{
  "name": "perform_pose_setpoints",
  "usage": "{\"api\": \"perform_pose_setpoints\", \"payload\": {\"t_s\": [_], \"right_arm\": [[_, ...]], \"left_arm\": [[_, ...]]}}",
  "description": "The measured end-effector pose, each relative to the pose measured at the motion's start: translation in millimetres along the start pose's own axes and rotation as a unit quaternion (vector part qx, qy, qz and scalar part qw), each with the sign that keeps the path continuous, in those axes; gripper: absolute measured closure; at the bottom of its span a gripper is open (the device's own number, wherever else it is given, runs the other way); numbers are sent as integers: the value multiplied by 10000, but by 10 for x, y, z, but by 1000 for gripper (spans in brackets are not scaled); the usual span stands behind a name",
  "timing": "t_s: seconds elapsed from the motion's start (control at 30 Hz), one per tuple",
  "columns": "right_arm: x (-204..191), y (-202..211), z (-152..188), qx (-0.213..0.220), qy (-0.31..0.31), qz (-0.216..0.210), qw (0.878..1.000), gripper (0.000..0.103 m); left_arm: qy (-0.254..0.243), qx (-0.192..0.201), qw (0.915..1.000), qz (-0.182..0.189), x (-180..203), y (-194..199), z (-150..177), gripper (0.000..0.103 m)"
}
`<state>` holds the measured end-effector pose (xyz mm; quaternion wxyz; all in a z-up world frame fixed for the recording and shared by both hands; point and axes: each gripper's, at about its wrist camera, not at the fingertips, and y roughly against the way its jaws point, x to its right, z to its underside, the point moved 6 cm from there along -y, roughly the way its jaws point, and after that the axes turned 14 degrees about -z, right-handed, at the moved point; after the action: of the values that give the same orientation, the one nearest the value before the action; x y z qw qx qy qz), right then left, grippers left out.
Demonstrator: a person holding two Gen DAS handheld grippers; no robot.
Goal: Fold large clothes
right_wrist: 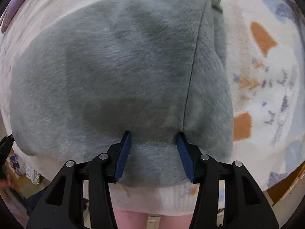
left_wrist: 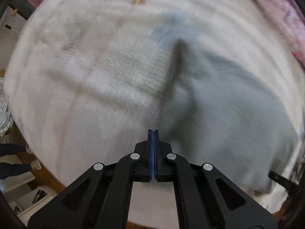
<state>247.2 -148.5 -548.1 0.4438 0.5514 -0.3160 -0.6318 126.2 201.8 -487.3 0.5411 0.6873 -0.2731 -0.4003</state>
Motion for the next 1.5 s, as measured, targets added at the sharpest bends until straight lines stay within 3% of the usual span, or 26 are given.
{"api": "perform_pose_setpoints", "payload": {"t_s": [0.07,0.1,0.17,0.23,0.3,0.37,0.4,0.43,0.47,0.53,0.6,0.67,0.73,0.8,0.93,1.07,1.13,1.23,1.47,1.5], "right_arm": [[-151,97,50,39,82,-103,9999,55],[-216,137,93,19,57,-306,9995,55],[-298,168,165,7,80,-624,9980,56],[-427,10,185,-78,300,-883,9956,56],[-409,-256,155,-60,578,-610,9964,56],[-439,-253,120,-101,569,-406,9975,59],[-493,-147,109,-135,484,-348,9981,70],[-580,-53,89,-52,447,-520,9976,73],[-656,75,69,74,438,-791,9959,74],[-923,221,-3,263,722,-1285,9887,78],[-1130,159,-88,269,1046,-1407,9842,86],[-1191,-146,-137,-7,1002,-1428,9847,86],[-1195,-399,-149,23,1116,-1061,9881,88],[-1237,-478,-204,84,931,-1062,9899,88],[-1243,-302,-213,-118,645,-1069,9921,86],[-1369,102,-475,328,670,-1188,9901,86],[-1393,211,-679,532,755,-1179,9887,86],[-1312,-296,-758,246,830,-895,9922,88],[-1196,-156,-711,330,664,-1328,9884,85],[-1173,-97,-693,318,602,-1414,9876,77]], "left_arm": [[-220,-60,9985,494,172,133,166,102],[-410,-67,9976,552,240,143,239,102],[-664,-148,9966,467,394,-13,322,102],[-558,-467,9969,296,394,-373,400,103],[-271,-712,9962,417,403,-596,411,102],[-220,-791,9958,398,389,-507,377,102],[-351,-755,9963,228,380,-381,371,102],[-467,-687,9965,121,389,-255,352,102],[-530,-591,9967,175,427,-113,333,102],[-513,-544,9950,661,611,170,306,100],[-601,-516,9929,887,849,255,305,99],[-753,-329,9917,993,1115,185,253,99],[-904,-446,9915,824,1364,-123,239,101],[-943,-370,9931,596,1487,-380,229,101],[-1043,-476,9922,486,1487,-93,154,102],[-1235,117,9908,547,1599,264,-210,102],[-1180,18,9904,726,1679,116,-374,102],[-1268,-118,9887,796,1795,-209,-316,101],[-1180,-123,9889,889,1821,-115,-362,101],[-1167,-141,9892,881,1830,-77,-362,101]]}}
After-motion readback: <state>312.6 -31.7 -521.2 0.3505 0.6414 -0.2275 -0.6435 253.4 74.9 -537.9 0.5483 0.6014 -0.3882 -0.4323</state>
